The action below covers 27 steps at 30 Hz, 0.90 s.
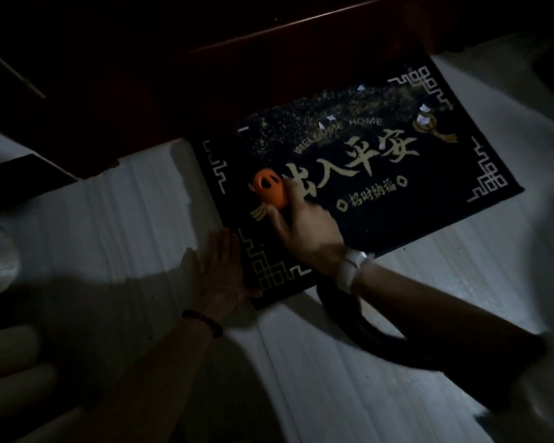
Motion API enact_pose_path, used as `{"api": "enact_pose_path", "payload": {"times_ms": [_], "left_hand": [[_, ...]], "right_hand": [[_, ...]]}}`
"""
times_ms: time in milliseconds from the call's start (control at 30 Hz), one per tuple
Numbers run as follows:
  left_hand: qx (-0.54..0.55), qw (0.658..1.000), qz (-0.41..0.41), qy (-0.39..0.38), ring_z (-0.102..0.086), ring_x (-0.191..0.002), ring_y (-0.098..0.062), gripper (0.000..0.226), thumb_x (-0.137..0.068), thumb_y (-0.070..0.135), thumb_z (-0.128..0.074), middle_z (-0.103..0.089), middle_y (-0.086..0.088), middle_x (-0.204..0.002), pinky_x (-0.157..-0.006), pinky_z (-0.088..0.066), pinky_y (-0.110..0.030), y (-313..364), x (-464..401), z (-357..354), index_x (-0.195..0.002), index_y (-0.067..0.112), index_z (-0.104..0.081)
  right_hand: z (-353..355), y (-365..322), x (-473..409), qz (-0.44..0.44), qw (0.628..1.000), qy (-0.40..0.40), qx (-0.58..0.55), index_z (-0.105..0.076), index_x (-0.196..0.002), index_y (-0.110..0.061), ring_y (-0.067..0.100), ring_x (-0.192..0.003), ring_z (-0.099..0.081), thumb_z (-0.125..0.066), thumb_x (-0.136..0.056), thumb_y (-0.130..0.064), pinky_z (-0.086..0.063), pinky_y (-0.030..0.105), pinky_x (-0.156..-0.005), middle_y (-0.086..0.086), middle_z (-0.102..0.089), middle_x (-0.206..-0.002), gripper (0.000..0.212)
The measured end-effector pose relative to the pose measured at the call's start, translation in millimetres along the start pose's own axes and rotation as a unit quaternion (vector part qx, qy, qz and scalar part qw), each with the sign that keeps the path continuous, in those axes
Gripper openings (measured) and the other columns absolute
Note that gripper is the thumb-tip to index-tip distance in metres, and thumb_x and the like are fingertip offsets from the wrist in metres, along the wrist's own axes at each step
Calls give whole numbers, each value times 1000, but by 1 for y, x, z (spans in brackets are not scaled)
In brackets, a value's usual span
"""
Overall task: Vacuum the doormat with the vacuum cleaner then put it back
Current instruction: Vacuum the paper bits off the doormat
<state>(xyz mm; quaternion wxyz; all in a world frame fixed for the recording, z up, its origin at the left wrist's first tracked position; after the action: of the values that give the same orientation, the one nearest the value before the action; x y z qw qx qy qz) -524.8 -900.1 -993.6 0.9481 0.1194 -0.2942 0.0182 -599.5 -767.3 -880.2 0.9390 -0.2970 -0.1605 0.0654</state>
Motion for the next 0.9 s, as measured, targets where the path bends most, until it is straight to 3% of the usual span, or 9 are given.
{"api": "enact_pose_path", "payload": {"times_ms": [167, 300, 400, 467, 567, 733, 800, 900], "left_hand": [[-31, 999, 7, -2, 16, -143, -28, 122, -70, 59, -66, 18, -7, -156, -113, -1, -55, 1, -1, 1, -146, 11, 16], [18, 1000, 17, -15, 24, -141, -26, 126, -67, 52, -73, 23, -5, -154, -114, 6, -55, -1, -3, -2, -146, 12, 17], [16, 999, 29, -29, 28, -139, -25, 125, -70, 53, -71, 29, -5, -152, -114, 11, -53, 0, -4, -3, -144, 13, 21], [9, 999, 35, -25, 27, -139, -26, 124, -71, 54, -70, 28, -4, -152, -114, 12, -52, 0, -4, -3, -144, 14, 22], [17, 999, 25, -15, 24, -141, -27, 123, -71, 52, -71, 24, -6, -154, -114, 10, -55, 0, -4, -2, -145, 15, 20], [-56, 998, 27, -22, 18, -142, -33, 122, -70, 59, -66, 20, -7, -155, -113, -1, -56, 0, -3, 0, -146, 11, 17], [-51, 998, 29, -24, 18, -142, -32, 122, -70, 59, -67, 20, -6, -155, -113, -2, -56, 0, -4, -1, -146, 12, 16], [-4, 998, 50, -39, 24, -141, -27, 128, -65, 55, -74, 25, -1, -154, -113, 4, -55, -5, -8, -6, -146, 15, 17]], "right_hand": [[-3, 15, -37, -33, 999, -18, -11, -30, -134, -14, 37, -85, -61, -40, -96, -39, -45, 37, -65, 16, -63, -101, 48], [-13, 38, 11, -47, 997, -39, -37, -20, -140, -22, 20, -62, -58, -38, -96, -42, -45, 30, -56, 1, -60, -84, 52], [-19, 49, 56, -71, 994, -71, -39, -16, -142, -23, 19, -72, -61, -36, -95, -43, -51, 32, -66, -1, -59, -89, 54], [-17, 44, 66, -60, 995, -60, -45, -17, -142, -22, 17, -74, -59, -37, -95, -42, -48, 30, -67, 5, -61, -98, 55], [-5, 17, 38, -13, 998, -14, -59, -19, -141, -19, 12, -67, -54, -40, -95, -39, -43, 22, -58, -1, -53, -92, 54], [6, 16, -40, -38, 999, 11, -23, -36, -124, -9, 34, -82, -61, -43, -94, -37, -41, 35, -61, 13, -61, -95, 41], [4, 26, -39, -47, 999, 20, -11, -36, -123, -12, 36, -83, -61, -42, -94, -41, -38, 34, -61, 14, -61, -97, 42], [-5, 37, -13, -48, 998, 25, -38, -32, -131, -18, 32, -74, -62, -41, -93, -45, -48, 36, -60, 7, -60, -85, 47]]}}
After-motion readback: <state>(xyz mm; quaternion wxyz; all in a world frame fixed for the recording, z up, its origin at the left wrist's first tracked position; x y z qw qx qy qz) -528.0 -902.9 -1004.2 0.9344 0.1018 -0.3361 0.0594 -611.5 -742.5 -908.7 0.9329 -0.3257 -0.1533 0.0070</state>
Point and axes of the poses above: each hand's wrist, its own x-axis away from the middle knuckle, its own z-axis out of the back of the hand, y = z × x, the point moved 9 cm from there along -x, towards the middle knuckle
